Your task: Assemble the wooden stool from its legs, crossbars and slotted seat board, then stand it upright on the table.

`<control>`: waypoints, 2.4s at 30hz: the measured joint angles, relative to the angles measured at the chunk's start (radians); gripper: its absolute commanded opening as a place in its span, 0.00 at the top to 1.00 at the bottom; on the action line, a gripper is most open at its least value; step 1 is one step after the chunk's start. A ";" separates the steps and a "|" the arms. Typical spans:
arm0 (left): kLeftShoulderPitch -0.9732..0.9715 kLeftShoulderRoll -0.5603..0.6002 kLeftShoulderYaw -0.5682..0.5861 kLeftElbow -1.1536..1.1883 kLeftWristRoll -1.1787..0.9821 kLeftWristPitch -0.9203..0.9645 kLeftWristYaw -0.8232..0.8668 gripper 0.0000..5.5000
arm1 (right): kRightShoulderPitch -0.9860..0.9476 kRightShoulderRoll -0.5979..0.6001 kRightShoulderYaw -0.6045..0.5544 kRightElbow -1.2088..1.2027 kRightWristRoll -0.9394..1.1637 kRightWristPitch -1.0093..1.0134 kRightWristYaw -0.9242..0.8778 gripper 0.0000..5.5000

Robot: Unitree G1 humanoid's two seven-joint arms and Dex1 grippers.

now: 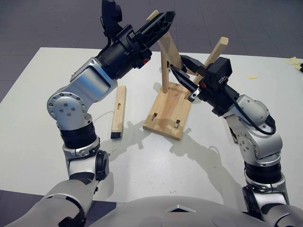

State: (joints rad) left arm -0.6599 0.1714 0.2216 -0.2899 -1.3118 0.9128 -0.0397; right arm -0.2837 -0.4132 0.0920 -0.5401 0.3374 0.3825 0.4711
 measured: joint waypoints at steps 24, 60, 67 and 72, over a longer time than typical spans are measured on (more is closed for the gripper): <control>0.308 0.155 0.113 -0.082 0.438 -0.161 0.179 0.92 | 0.111 0.004 -0.113 0.034 -0.084 0.012 -0.077 0.25; 0.474 0.002 -0.015 0.037 0.770 -0.356 0.074 0.92 | 0.137 0.007 -0.114 0.058 -0.125 0.008 -0.089 0.02; 0.464 0.018 -0.044 0.000 0.779 -0.300 0.052 0.92 | 0.138 0.009 -0.111 0.058 -0.130 0.007 -0.090 0.02; 0.464 0.006 -0.046 -0.010 0.779 -0.281 0.054 0.92 | 0.138 0.010 -0.109 0.058 -0.136 0.005 -0.090 0.02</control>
State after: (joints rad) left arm -0.1963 0.1771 0.1752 -0.3003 -0.5328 0.6320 0.0144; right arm -0.1462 -0.4029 -0.0175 -0.4820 0.2012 0.3877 0.3812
